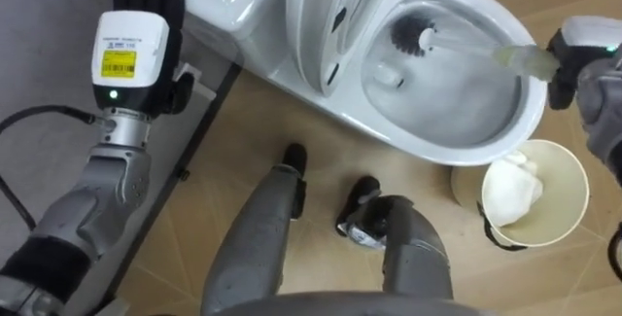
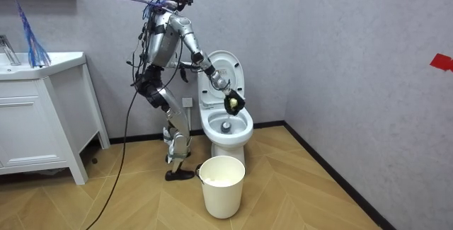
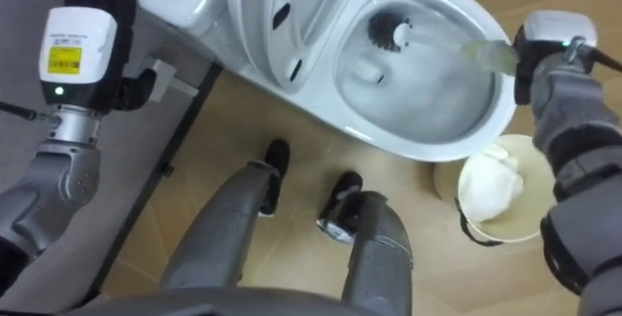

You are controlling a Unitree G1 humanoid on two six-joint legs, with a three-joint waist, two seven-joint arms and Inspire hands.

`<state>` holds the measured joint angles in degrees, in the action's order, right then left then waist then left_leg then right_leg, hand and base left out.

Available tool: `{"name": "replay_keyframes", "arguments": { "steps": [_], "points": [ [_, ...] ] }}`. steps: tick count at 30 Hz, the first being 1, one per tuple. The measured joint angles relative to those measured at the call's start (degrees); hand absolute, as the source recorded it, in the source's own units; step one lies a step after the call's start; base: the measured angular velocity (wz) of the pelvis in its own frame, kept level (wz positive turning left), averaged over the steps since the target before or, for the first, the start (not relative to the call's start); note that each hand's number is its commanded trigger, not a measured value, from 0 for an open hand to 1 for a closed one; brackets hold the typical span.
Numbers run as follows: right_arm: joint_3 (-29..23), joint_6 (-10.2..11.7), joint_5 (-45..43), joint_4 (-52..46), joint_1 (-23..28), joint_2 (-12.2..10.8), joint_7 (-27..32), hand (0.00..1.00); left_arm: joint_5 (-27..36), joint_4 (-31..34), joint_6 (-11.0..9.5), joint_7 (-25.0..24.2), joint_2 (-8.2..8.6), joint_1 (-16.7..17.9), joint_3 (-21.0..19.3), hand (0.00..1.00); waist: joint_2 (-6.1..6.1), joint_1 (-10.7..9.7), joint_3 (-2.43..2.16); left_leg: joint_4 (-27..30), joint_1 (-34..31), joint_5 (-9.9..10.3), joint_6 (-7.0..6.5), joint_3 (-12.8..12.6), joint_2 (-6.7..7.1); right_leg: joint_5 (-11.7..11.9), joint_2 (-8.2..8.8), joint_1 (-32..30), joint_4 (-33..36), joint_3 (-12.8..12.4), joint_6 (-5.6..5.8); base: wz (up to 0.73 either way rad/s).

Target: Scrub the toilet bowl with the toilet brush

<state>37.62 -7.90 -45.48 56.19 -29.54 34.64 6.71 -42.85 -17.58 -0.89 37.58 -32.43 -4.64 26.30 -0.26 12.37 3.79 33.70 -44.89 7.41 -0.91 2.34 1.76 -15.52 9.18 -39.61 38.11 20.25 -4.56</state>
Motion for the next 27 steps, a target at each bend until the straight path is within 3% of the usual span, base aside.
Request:
{"name": "replay_keyframes", "arguments": {
  "steps": [1, 4, 9, 12, 15, 20, 22, 27],
  "points": [
    [0.65, -1.33, -3.56, -1.06, 2.0, -0.63, -0.67, 1.0, 0.09, -0.77, 0.01, -0.36, 0.84, -0.06, 0.84, 0.0, -1.12, 0.91, -0.52, -0.16, 0.07, -0.01, -0.02, 0.0, -0.07, 0.24, -0.23, 0.18, -0.54, -0.02, 0.17, 0.0],
    [0.32, -5.33, -7.9, -2.41, 4.67, -3.3, -0.78, 1.0, 0.69, -1.08, -0.12, -1.46, 1.92, 0.57, 0.87, 0.0, -3.03, 0.85, -1.12, -0.36, 0.75, 0.0, -0.04, -0.03, -0.23, 0.42, -0.53, 0.87, -1.24, -0.01, 0.16, -0.02],
    [-0.78, -9.11, -10.92, -13.37, 10.13, -3.69, -4.85, 1.0, 4.58, -2.31, 0.16, -1.77, 4.16, 1.03, 0.42, 0.0, -3.45, 0.36, -1.4, -1.67, 3.31, 0.3, 0.62, -0.5, -1.64, 1.37, -2.5, 3.63, -4.24, -0.49, -0.43, -0.14],
    [-0.83, -11.02, -11.2, -18.6, 12.28, -3.61, -8.4, 1.0, 5.14, -2.18, 0.32, -2.15, 4.2, 1.97, -0.02, 0.0, -3.41, 0.31, -1.49, -2.65, 4.99, 0.49, 1.09, -0.52, -2.39, 1.91, -3.66, 5.46, -6.21, -0.85, -0.7, -0.11],
    [-1.1, -11.12, -11.98, -21.15, 14.0, -3.66, -11.12, 1.0, 5.06, -2.16, -0.03, -2.99, 4.27, 2.13, -0.04, 0.0, -3.01, -0.01, -1.73, -4.12, 7.31, 0.45, 1.25, -0.83, -2.51, 2.19, -4.23, 7.33, -7.5, -1.74, -0.52, -0.05],
    [-3.15, -9.99, -15.76, -25.53, 19.32, -3.9, -14.69, 1.0, 5.21, -3.16, -2.76, -3.69, 4.57, 3.81, -0.16, 0.0, -1.47, -2.69, -2.36, -6.4, 12.29, 0.6, 1.27, -2.09, -2.47, 2.06, -4.26, 11.69, -9.54, -2.73, -0.15, -0.1],
    [-6.01, -8.6, -15.92, -26.52, 24.17, -5.07, -14.95, 1.0, 5.05, -4.33, -3.15, -4.66, 5.05, 4.74, -0.64, 0.0, -0.27, -3.75, -2.73, -7.15, 14.79, 0.62, 1.25, -2.17, -2.24, 1.86, -4.34, 14.26, -10.76, -3.1, 0.28, 0.0],
    [-15.44, -5.06, -15.57, -27.99, 34.12, -7.7, -13.63, 1.0, 4.44, -3.44, -3.27, -7.24, 7.13, 9.44, -4.37, 0.0, 0.42, -6.13, -2.81, -10.19, 21.39, 0.92, 0.78, -2.48, -1.9, 1.82, -4.46, 20.94, -14.05, -3.21, 1.35, 0.03]
  ]
}}
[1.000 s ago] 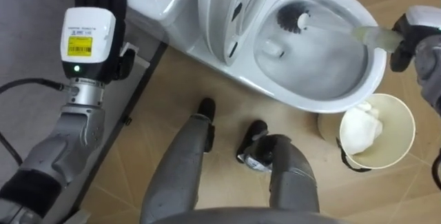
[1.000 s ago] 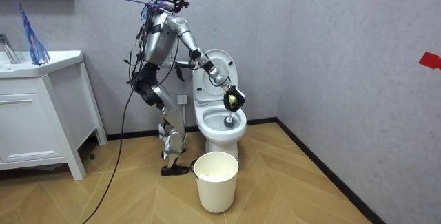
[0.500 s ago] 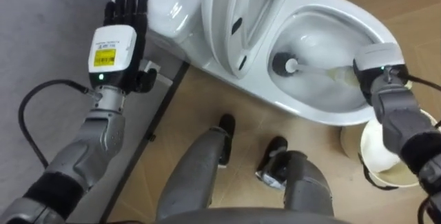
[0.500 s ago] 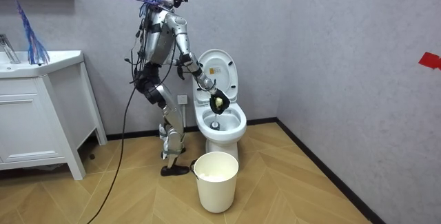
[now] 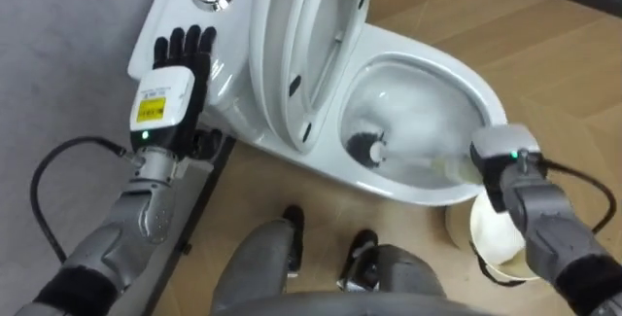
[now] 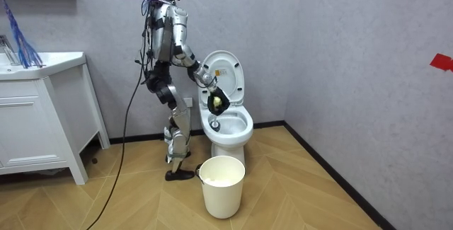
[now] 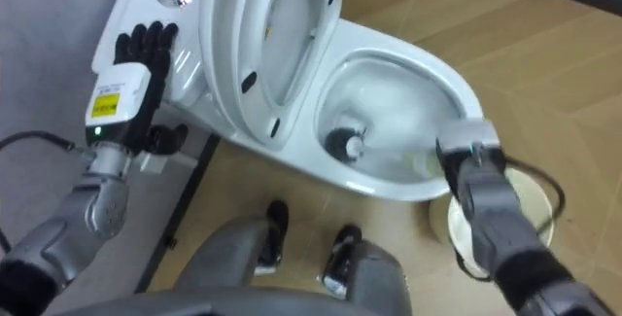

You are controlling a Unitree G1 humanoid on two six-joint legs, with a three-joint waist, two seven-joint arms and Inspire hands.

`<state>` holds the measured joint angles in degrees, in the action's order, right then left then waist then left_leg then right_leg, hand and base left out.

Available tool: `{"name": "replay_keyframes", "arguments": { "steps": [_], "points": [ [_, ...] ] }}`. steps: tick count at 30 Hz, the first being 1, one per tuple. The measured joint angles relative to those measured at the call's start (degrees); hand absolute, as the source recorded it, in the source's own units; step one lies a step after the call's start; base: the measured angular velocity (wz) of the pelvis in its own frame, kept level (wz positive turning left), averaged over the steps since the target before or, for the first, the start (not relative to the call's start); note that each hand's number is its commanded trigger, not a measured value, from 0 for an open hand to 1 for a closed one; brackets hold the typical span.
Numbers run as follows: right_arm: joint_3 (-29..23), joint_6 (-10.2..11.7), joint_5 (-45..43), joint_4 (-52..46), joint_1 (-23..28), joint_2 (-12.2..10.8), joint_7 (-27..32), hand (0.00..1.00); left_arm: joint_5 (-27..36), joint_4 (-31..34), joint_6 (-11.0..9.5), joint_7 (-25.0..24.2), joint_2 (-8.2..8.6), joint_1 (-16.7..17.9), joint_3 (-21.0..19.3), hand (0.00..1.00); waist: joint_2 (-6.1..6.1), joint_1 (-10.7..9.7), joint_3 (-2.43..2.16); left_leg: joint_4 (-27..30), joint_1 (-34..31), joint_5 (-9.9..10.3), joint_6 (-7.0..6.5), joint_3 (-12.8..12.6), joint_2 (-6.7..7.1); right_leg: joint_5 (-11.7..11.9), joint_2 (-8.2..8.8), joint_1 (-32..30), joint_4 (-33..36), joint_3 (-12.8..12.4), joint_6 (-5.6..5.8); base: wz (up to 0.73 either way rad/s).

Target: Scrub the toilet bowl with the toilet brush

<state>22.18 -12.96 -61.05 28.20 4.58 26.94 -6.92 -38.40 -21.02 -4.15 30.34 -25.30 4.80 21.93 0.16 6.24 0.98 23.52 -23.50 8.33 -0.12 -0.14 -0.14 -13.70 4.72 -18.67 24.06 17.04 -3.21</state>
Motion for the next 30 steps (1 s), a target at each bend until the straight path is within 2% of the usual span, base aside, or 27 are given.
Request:
{"name": "replay_keyframes", "arguments": {
  "steps": [2, 4, 6, 9, 12, 14, 16, 19, 24, 26, 27, 30],
  "points": [
    [-1.96, 1.77, 0.08, -0.01, 3.43, -1.06, 0.98, 1.0, 0.0, 0.13, -0.11, -0.82, 0.87, 2.14, -1.46, 0.0, 0.33, -0.28, -0.07, -1.74, 3.6, 0.1, -0.13, -0.5, 0.01, 0.16, -0.19, 3.28, -1.65, -0.39, 0.37, -0.12],
    [-4.39, 3.35, 0.13, -0.04, 7.19, -2.31, 1.75, 1.0, -0.01, 1.4, -0.13, -1.08, 1.7, 5.64, -3.55, 0.0, 0.71, -0.59, -0.34, -4.06, 7.51, 0.39, -0.1, -0.7, 0.02, 0.29, -0.57, 6.81, -3.65, -0.82, 0.7, -0.09],
    [-5.1, 3.8, 0.96, -0.04, 9.68, -2.71, 1.97, 1.0, -0.24, 2.05, -0.13, -1.15, 2.04, 7.99, -4.41, 0.0, 0.94, -0.57, -0.53, -5.38, 10.02, 0.43, -0.08, -0.78, -0.01, 0.47, -0.94, 9.29, -5.26, -1.1, 0.95, -0.02],
    [-6.75, 4.14, 1.22, 0.18, 12.35, -4.54, 1.83, 1.0, -1.87, 2.71, -0.12, -1.47, 2.88, 11.85, -6.11, 0.0, 1.01, -0.54, -0.66, -6.92, 13.71, 0.67, 0.04, -0.51, 0.02, 0.67, -1.31, 13.5, -7.57, -0.94, 1.19, 0.01],
    [-7.84, 4.3, 1.36, 1.01, 12.45, -6.45, 1.34, 1.0, -2.34, 4.25, -0.09, -2.06, 4.07, 14.79, -7.35, 0.0, 0.99, -0.58, -0.71, -7.17, 15.4, 1.07, 0.19, 0.33, 0.09, 0.73, -1.6, 15.89, -9.17, -0.15, 1.29, 0.1],
    [-7.86, 4.53, 2.65, 1.92, 12.18, -7.18, 1.44, 1.0, -2.34, 4.72, -0.15, -2.36, 4.7, 15.53, -8.08, 0.0, 1.01, 0.31, -0.81, -7.71, 16.43, 1.11, 0.26, 0.5, 0.02, 1.0, -1.82, 17.03, -10.4, 0.15, 1.26, 0.09],
    [-7.87, 4.95, 4.64, 3.33, 11.59, -7.79, 1.55, 1.0, -2.37, 5.9, -0.12, -3.23, 5.45, 16.78, -10.33, 0.0, 0.91, 1.45, -0.98, -8.09, 17.67, 1.19, 0.38, 0.64, 0.07, 1.01, -1.91, 18.56, -11.4, 0.42, 1.27, 0.04],
    [-7.98, 5.13, 5.83, 6.8, 10.06, -8.7, 1.49, 1.0, -2.35, 6.83, -0.07, -3.46, 6.98, 17.57, -13.53, 0.0, 0.92, 2.28, -0.96, -8.23, 18.79, 1.18, 0.38, 0.82, 0.31, 0.9, -1.78, 20.01, -11.91, 0.61, 1.37, 0.03],
    [-8.8, 5.46, 9.25, 7.79, 9.6, -8.8, 0.81, 1.0, -2.38, 8.32, -0.09, -3.46, 7.15, 21.24, -15.56, 0.0, 1.17, 2.83, -0.98, -8.32, 19.17, 1.18, 0.38, 2.11, 0.83, 0.56, -1.54, 20.9, -12.36, 1.25, 1.6, 0.07],
    [-9.68, 5.88, 10.22, 9.33, 9.64, -9.09, 0.78, 1.0, -2.11, 7.49, -0.08, -3.49, 7.35, 21.92, -16.03, 0.0, 1.45, 3.58, -0.94, -8.9, 20.01, 1.18, 0.38, 2.1, 0.89, 0.53, -1.49, 21.52, -12.52, 1.32, 1.66, 0.05],
    [-10.04, 5.86, 11.25, 9.8, 9.96, -9.4, 0.71, 1.0, -1.65, 6.56, 0.03, -3.54, 7.71, 22.72, -16.73, 0.0, 2.07, 3.73, -0.84, -9.03, 20.27, 1.18, 0.38, 2.1, 1.01, 0.39, -1.37, 21.91, -12.61, 1.66, 1.8, 0.1],
    [-10.38, 5.95, 12.88, 10.74, 9.9, -9.88, 0.96, 1.0, -1.3, 2.3, 0.8, -3.54, 9.24, 24.14, -17.7, 0.0, 2.34, 3.98, -0.89, -9.23, 20.56, 1.18, 0.38, 2.54, 1.1, 0.29, -1.33, 22.24, -12.67, 1.99, 1.84, 0.06]
  ]
}}
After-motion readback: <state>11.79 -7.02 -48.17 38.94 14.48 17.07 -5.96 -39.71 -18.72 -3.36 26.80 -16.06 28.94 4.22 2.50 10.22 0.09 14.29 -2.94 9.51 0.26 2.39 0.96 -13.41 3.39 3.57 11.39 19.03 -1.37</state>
